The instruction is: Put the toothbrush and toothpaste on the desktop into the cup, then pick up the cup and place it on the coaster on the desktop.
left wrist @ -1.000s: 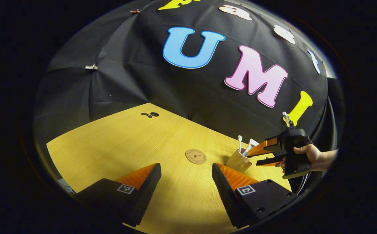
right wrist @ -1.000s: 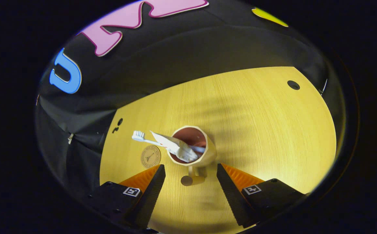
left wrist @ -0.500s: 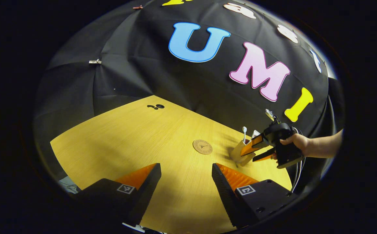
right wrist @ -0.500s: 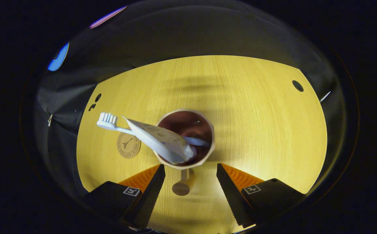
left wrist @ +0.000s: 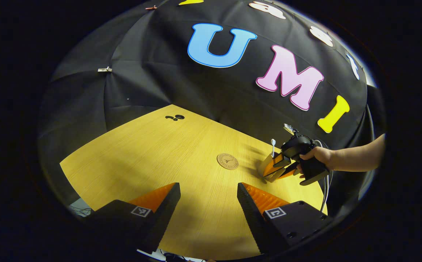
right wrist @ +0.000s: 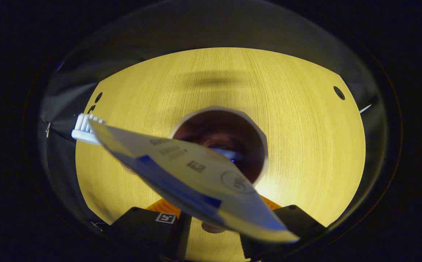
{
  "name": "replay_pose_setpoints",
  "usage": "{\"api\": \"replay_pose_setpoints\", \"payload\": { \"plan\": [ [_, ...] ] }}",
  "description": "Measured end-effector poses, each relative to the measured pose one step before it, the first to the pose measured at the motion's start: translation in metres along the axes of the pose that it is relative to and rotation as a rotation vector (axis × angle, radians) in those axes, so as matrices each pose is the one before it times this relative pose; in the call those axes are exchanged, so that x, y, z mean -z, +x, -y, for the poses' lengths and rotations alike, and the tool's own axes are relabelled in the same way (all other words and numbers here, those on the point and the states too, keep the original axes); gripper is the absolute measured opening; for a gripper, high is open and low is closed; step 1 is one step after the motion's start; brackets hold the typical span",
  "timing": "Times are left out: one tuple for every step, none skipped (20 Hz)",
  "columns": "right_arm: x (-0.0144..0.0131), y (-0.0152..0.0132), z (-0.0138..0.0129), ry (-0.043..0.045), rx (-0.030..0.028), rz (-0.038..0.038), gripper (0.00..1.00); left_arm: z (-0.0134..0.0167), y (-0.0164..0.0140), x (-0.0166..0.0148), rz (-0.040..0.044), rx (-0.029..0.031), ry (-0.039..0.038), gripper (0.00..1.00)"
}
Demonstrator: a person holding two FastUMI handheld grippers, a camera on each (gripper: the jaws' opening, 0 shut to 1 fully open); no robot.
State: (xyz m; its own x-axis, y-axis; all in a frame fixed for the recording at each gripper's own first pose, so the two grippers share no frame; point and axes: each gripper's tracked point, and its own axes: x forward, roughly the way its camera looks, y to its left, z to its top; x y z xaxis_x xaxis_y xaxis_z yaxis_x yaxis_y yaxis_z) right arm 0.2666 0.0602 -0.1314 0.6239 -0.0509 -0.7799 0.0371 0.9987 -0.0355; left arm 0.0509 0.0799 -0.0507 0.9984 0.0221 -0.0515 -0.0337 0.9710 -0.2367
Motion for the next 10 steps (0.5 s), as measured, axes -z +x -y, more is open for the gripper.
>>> {"api": "replay_pose_setpoints", "payload": {
  "plan": [
    [0.00105, 0.00053, -0.00004, 0.00460, 0.00011, -0.00193, 0.47, 0.00139, -0.00014, 0.00084, -0.00201, -0.00056, -0.00047, 0.98],
    [0.00076, -0.00044, 0.00061, 0.00503, 0.00262, -0.00599, 0.38, 0.00082, -0.00140, 0.00056, -0.00252, 0.00079, -0.00384, 0.98],
    [-0.00084, 0.00007, 0.00141, 0.00276, 0.00415, 0.00228, 0.34, 0.00229, 0.00098, 0.00137, -0.00444, 0.00037, -0.00456, 0.97],
    [0.00050, 0.00254, 0.00059, -0.00447, 0.00568, -0.00329, 0.32, 0.00094, -0.00161, 0.00160, -0.00412, 0.00043, -0.00455, 0.98],
    [0.00044, -0.00270, 0.00094, -0.01289, 0.00897, 0.00212, 0.31, 0.00226, -0.00066, 0.00115, -0.00269, 0.00107, -0.00319, 0.98],
    [-0.00011, 0.00207, 0.00000, -0.01132, 0.00681, 0.00347, 0.29, 0.00125, -0.00157, 0.00054, -0.00046, 0.00024, -0.00149, 0.98],
    [0.00183, -0.00128, 0.00037, -0.01290, 0.00409, -0.00528, 0.27, 0.00147, 0.00059, 0.00131, -0.00218, 0.00041, -0.00040, 0.97],
    [0.00101, 0.00070, 0.00109, -0.00621, 0.00230, -0.00187, 0.26, 0.00123, 0.00008, 0.00160, -0.00613, 0.00062, 0.00093, 0.97],
    [0.00292, -0.00064, -0.00090, -0.00225, -0.00322, -0.00589, 0.24, 0.00210, 0.00015, 0.00125, -0.00289, 0.00217, 0.00308, 0.97],
    [-0.00047, -0.00217, 0.00028, -0.00010, -0.00215, 0.00875, 0.24, 0.00171, -0.00177, 0.00017, -0.00051, 0.00193, 0.00605, 0.97]
  ]
}}
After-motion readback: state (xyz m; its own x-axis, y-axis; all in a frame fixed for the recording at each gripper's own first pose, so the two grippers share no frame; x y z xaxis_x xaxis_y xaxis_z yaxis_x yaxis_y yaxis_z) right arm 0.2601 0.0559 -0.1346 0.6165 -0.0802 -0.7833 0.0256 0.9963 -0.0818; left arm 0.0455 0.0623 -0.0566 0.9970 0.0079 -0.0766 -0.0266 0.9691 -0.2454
